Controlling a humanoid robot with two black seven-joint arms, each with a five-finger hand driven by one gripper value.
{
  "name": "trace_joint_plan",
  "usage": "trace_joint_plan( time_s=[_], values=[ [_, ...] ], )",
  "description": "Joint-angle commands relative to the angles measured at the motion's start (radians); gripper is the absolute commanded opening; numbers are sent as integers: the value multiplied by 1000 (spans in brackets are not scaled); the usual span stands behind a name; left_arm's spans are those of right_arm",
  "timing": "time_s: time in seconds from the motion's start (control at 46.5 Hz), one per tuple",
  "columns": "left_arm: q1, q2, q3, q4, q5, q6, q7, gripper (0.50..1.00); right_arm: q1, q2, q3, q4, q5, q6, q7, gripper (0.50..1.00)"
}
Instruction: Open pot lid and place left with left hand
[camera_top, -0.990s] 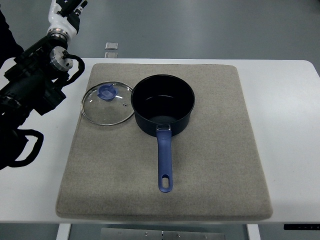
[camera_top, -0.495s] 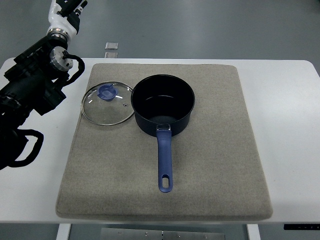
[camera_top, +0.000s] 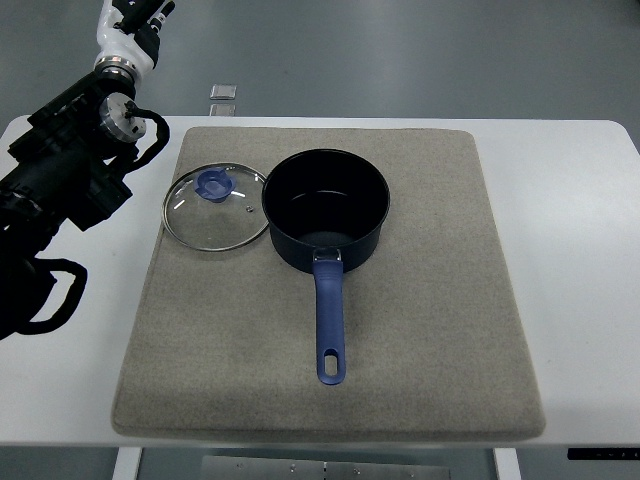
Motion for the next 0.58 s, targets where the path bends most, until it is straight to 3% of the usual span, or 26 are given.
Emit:
trace_joint_plan(
  time_s=[0.0, 0.559],
  values=[
    [0, 0, 0, 0, 0, 0, 0, 919, 0, 0, 0, 0, 0, 0, 0, 917],
    [0, 0, 0, 0, 0, 0, 0, 919, 0, 0, 0, 0, 0, 0, 0, 917]
  ],
)
